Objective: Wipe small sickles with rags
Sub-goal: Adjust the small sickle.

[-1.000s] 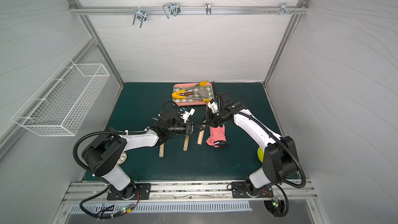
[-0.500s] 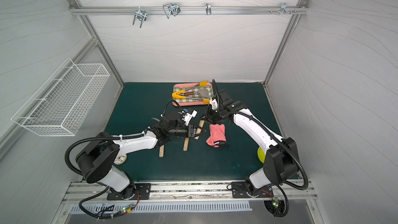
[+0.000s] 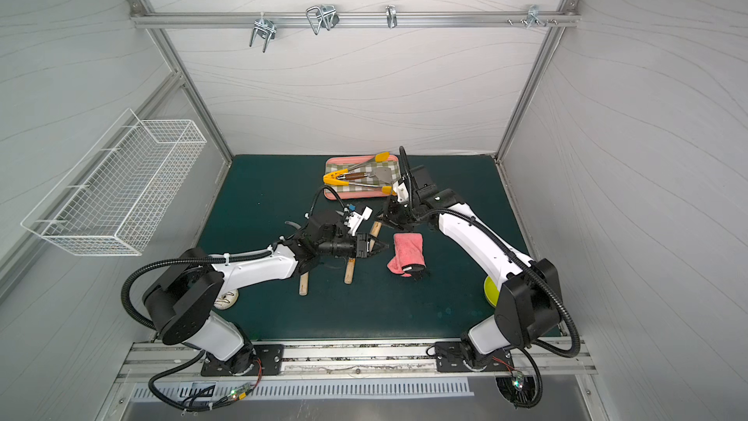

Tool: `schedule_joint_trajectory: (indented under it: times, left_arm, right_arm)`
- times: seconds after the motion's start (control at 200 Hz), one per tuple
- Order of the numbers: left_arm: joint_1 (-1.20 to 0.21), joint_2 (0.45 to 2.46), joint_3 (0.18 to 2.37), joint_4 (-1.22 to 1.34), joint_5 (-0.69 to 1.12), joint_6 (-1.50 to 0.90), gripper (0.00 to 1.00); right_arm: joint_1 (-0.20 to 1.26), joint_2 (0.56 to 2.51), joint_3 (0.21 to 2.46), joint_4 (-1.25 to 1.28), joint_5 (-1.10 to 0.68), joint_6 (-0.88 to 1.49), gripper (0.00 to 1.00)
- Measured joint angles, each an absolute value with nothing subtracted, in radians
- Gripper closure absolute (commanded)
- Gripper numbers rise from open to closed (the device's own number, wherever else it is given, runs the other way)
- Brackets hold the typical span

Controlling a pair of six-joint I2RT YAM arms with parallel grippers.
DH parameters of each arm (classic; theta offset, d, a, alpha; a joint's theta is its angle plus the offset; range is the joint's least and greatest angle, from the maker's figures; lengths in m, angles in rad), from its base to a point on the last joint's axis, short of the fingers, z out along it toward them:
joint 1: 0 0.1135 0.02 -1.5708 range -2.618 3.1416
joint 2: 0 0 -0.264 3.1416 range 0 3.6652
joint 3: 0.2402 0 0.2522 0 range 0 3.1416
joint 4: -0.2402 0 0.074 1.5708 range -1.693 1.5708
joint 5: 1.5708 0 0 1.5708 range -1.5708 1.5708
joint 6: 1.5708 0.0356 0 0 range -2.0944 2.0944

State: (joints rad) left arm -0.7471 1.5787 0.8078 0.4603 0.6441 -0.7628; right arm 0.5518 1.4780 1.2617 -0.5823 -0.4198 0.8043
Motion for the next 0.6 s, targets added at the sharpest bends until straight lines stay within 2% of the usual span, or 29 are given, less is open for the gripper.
schedule_joint_trajectory:
  times: [0.18,0.415,0.53,0.6]
  left_arm:
    - [-0.747,1.581,0.812,0.443,0.641,-0.762,0.72]
    - [-0.747,1.596,0.823,0.416,0.635,-0.768,1.00]
    - [-0.747,1.600,0.823,0.413,0.635,-0.767,1.00]
    - [-0.748,1.604,0.823,0.414,0.635,-0.768,1.00]
  right_arm:
    - [0.561,1.478,1.252,-0.574,-0.413,0.806,0.93]
    - [0.570,1.474,1.231,-0.558,-0.392,0.813,0.93]
    - [0.572,1.473,1.222,-0.549,-0.386,0.816,0.92]
    - [0.573,1.472,1.218,-0.546,-0.382,0.817,0.86]
